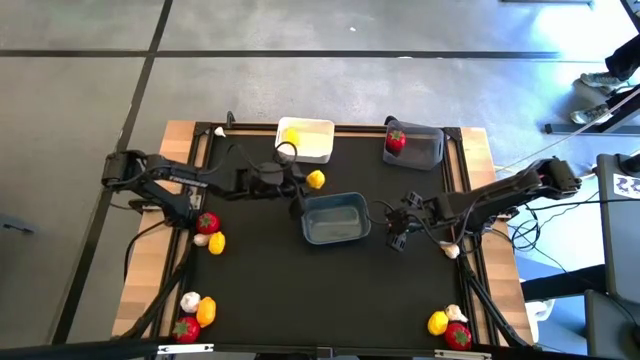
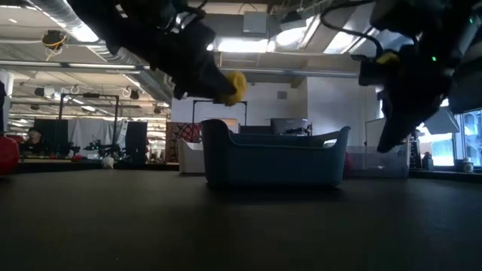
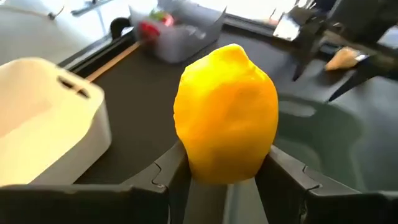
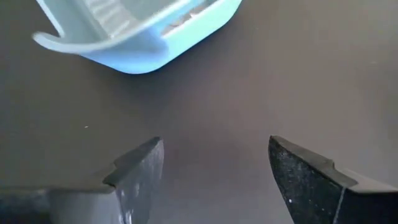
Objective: Sort produce into baskets
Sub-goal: Put the yellow lemon into the white bin
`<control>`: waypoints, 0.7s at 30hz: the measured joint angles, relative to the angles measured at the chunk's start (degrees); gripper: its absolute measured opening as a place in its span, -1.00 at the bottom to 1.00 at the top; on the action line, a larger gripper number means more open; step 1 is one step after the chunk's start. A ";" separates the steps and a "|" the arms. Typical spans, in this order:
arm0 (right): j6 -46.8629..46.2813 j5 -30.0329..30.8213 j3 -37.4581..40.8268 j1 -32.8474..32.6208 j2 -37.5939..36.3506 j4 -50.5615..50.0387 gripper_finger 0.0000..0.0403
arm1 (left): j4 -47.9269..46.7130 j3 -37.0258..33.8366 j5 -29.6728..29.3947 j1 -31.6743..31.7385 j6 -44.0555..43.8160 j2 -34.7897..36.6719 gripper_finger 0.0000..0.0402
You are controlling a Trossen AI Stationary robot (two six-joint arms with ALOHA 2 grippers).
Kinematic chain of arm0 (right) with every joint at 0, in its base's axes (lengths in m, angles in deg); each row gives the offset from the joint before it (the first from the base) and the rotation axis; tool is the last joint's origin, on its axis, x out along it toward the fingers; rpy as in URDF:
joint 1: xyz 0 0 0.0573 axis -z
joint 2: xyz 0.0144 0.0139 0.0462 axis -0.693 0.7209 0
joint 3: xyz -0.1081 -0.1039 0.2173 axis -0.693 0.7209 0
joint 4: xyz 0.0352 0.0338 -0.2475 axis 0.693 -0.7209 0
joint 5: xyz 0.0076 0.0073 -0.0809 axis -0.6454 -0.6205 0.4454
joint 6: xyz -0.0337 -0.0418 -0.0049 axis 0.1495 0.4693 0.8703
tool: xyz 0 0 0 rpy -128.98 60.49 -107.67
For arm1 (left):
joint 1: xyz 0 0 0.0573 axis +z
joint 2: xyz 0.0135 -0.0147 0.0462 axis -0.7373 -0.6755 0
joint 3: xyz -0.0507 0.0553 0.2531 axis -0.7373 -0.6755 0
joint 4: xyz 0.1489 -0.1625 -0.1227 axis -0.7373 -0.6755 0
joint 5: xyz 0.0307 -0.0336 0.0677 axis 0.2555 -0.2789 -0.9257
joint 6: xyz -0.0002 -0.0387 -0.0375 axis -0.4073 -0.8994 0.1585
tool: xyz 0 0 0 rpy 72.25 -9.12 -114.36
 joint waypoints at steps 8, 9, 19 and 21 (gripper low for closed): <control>0.00 1.06 4.95 0.00 0.07 6.43 0.44 | -13.79 6.26 0.03 6.22 1.60 0.00 -0.25; 0.00 1.43 5.22 0.00 0.07 6.50 0.44 | -15.17 6.97 0.06 7.24 1.62 0.00 -0.25; -1.30 5.20 7.90 0.00 0.09 7.08 0.44 | -17.76 7.88 1.75 19.31 0.22 -1.80 -0.25; -1.62 5.24 8.53 0.00 0.09 7.81 0.44 | -17.70 7.94 3.10 21.11 0.16 -2.21 -0.25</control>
